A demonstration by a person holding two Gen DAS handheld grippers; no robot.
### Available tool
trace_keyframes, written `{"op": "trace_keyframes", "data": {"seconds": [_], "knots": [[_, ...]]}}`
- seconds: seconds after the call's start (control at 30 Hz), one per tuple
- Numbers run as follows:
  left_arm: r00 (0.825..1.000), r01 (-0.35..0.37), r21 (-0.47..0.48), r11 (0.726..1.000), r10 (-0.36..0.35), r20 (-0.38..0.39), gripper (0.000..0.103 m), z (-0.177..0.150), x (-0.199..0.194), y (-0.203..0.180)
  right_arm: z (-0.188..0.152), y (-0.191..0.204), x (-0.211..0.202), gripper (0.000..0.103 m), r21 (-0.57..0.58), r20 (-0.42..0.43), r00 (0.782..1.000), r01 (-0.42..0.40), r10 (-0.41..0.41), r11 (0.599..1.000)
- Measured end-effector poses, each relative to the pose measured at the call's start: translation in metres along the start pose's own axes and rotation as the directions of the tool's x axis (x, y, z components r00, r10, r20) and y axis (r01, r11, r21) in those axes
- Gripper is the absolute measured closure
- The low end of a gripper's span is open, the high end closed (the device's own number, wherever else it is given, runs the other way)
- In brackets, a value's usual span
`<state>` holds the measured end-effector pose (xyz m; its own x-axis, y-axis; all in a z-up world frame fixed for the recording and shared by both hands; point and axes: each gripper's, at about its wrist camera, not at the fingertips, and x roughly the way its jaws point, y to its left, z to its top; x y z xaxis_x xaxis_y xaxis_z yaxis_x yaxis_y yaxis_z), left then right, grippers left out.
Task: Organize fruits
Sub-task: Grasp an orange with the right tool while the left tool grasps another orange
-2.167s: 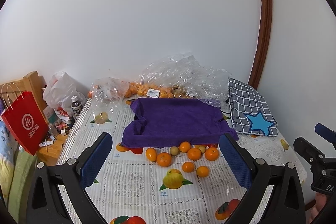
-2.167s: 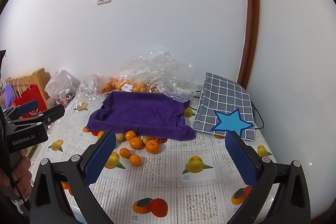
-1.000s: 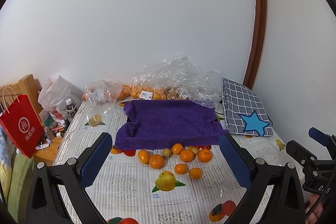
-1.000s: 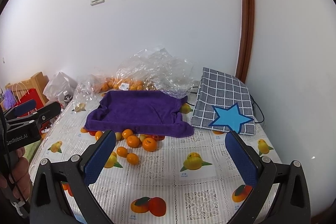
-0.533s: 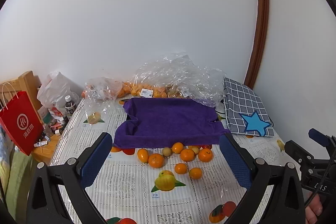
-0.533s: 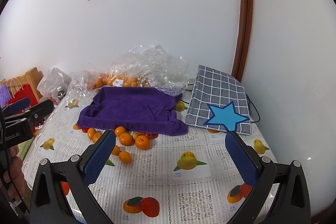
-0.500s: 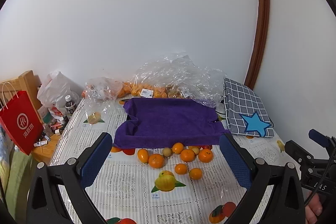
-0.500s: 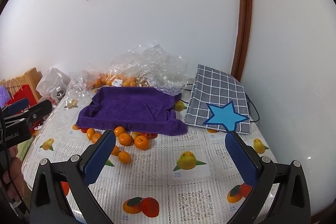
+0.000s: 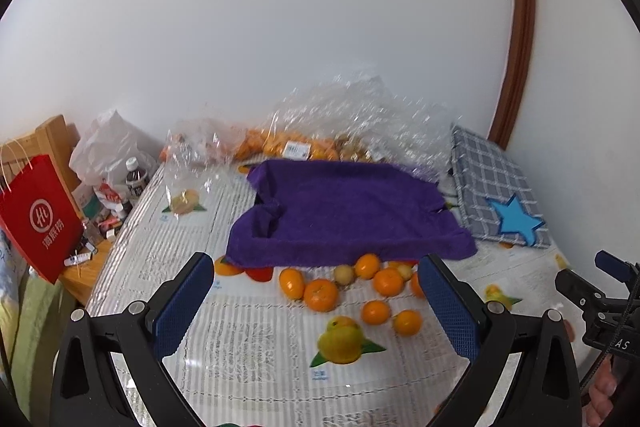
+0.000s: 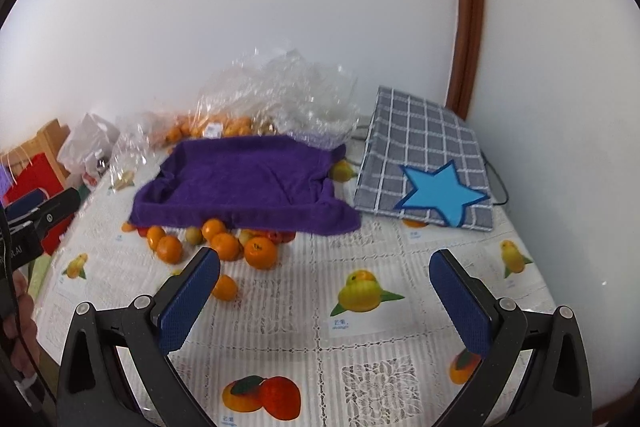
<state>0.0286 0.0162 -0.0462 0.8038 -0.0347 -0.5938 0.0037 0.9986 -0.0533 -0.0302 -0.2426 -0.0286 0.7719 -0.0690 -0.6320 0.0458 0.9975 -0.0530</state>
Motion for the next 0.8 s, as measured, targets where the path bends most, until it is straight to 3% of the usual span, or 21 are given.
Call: {"op": "trace_keyframes", "data": {"seconds": [0.13, 0.27, 0.33, 0.37, 0.5, 0.57, 0.8], "knots": [[0.999, -0.017, -0.028, 0.999, 0.016, -0.035, 0.000, -0.012, 0.025, 0.017, -0.014, 0.002, 0.032, 0.001, 0.000, -0.042, 0.999, -0.013, 0.013, 1.000], [0.996, -0.048, -0.075, 0.996, 0.041, -0.085, 0.002, -0.026, 0.052, 0.040, -0.030, 0.004, 0.061, 0.001, 0.027, -0.049, 0.992, -0.117, 0.118, 0.993], [0.991, -0.051, -0.088, 0.995, 0.039, -0.130, 0.005, -0.032, 0.067, 0.053, -0.037, 0.009, 0.076, 0.008, 0.044, -0.060, 0.985, -0.160, 0.162, 0.986], [0.989, -0.054, -0.087, 0.995, 0.041, -0.144, 0.009, -0.034, 0.072, 0.056, -0.039, 0.013, 0.082, 0.015, 0.044, -0.066, 0.983, -0.169, 0.172, 0.985], [0.977, -0.069, -0.075, 0.995, 0.052, -0.209, 0.010, -0.048, 0.094, 0.071, -0.048, 0.037, 0.107, 0.044, -0.014, -0.130, 0.976, -0.176, 0.173, 0.984], [0.973, -0.054, -0.089, 0.995, 0.033, -0.228, 0.011, -0.053, 0.103, 0.078, -0.053, 0.047, 0.113, 0.048, -0.038, -0.135, 0.973, -0.197, 0.190, 0.980], [0.971, -0.002, -0.161, 0.987, -0.036, -0.234, 0.016, -0.071, 0.120, 0.091, -0.063, 0.072, 0.126, 0.048, -0.067, -0.182, 0.916, -0.375, 0.359, 0.924]]}}
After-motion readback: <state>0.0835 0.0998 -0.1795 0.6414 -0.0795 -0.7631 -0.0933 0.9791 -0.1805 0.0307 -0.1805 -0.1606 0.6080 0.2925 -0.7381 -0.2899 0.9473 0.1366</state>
